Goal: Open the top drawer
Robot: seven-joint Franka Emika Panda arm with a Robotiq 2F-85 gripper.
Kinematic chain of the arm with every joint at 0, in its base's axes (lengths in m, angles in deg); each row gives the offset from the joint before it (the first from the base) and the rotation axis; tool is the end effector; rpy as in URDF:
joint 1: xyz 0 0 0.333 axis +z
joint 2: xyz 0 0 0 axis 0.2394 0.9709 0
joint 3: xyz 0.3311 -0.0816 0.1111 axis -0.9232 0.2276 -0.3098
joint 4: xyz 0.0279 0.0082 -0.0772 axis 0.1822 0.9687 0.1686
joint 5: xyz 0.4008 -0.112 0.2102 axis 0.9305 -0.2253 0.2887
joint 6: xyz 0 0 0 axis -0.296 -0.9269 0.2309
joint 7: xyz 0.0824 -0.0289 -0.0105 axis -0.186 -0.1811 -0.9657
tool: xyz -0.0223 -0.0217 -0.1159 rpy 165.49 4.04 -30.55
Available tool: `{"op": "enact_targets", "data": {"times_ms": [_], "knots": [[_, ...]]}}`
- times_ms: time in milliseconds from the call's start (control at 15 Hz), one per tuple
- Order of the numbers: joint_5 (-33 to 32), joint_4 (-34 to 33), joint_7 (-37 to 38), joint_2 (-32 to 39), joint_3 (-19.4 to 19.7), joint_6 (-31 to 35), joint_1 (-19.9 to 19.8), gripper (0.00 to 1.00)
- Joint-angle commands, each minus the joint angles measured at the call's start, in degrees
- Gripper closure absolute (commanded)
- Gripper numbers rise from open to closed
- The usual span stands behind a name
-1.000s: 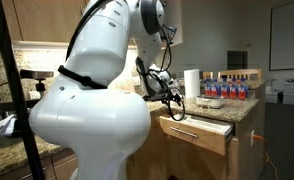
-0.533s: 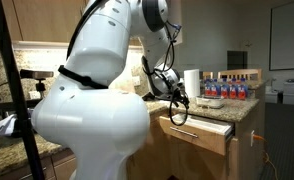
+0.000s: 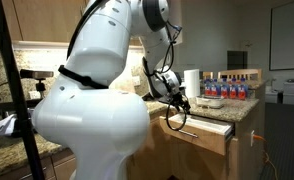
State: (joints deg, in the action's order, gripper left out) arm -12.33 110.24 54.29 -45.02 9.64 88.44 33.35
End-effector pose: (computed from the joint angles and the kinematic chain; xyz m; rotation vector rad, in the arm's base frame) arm 0.6664 0.2603 0.2314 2.9730 -0.3894 0.6509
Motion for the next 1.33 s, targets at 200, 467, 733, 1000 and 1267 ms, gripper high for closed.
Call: {"op": "enact_targets", "data": {"times_ms": [200, 467, 733, 1000, 1267], "knots": [[0.92, -0.2, -1.13, 0.28, 1.85, 0.01, 1.46, 0.0], [1.41, 0.82, -4.07, 0.23, 2.41, -0.32, 0.42, 0.0], [7.26, 0.32, -18.32, 2.32, -3.35, -0.86, -5.57, 0.0], [13.0, -1.47, -31.59, 4.87, -9.1, -4.26, -10.93, 0.0], [20.87, -3.21, -40.42, 5.91, -3.46, -4.52, -6.98, 0.0]]}}
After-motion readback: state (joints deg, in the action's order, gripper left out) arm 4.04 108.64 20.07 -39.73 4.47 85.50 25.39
